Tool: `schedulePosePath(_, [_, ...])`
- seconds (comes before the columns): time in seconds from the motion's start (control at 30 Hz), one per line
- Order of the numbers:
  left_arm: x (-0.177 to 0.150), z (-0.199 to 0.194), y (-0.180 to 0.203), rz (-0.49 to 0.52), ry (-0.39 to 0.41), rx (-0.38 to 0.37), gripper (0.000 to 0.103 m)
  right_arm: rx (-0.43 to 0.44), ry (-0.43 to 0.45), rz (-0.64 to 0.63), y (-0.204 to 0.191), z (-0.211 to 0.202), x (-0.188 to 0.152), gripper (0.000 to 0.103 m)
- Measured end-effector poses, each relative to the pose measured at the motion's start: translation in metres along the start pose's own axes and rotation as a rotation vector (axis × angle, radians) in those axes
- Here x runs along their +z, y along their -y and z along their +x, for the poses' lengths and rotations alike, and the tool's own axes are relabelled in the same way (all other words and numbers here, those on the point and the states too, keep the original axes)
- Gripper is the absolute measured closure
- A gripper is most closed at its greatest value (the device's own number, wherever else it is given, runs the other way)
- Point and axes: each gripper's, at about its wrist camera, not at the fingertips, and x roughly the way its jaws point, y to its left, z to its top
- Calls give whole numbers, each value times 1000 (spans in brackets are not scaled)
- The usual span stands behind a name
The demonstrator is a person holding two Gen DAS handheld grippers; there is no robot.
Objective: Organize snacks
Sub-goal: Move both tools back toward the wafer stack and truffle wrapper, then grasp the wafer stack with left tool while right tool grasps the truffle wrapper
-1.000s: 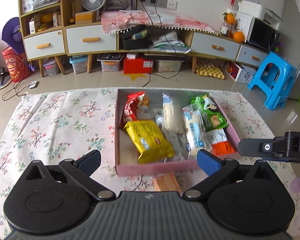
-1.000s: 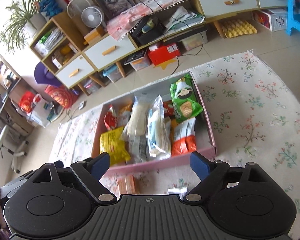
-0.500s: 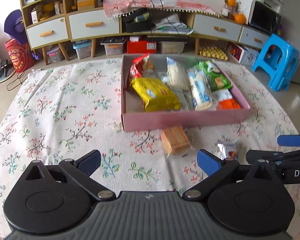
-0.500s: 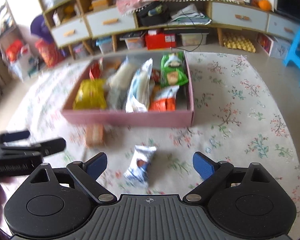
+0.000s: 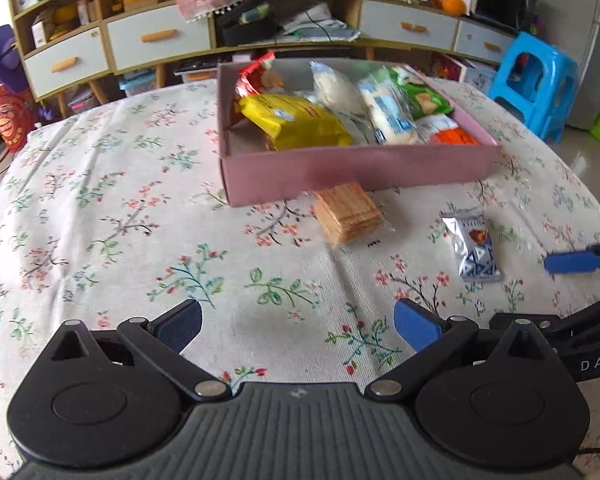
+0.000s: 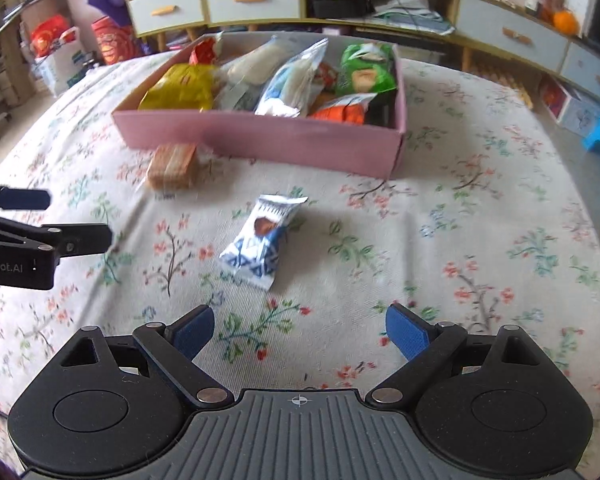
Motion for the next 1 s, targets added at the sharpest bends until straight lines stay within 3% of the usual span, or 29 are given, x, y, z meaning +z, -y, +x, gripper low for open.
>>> schedulePosePath(0.1, [-3,6,4,25,-3,1,1,4,76,-59,-3,1,-7,2])
schedulePosePath(0.37, [0,14,11,43,51,15,0,35,137,-36,6,11,-2,0])
schedulePosePath(0.8, [22,30,25,-11,98,10,1,16,157,-17,25,24,13,0])
schedulePosePath(1.0, [30,31,30,-44,90,-6,8,9,154,-25,29,23,13,0])
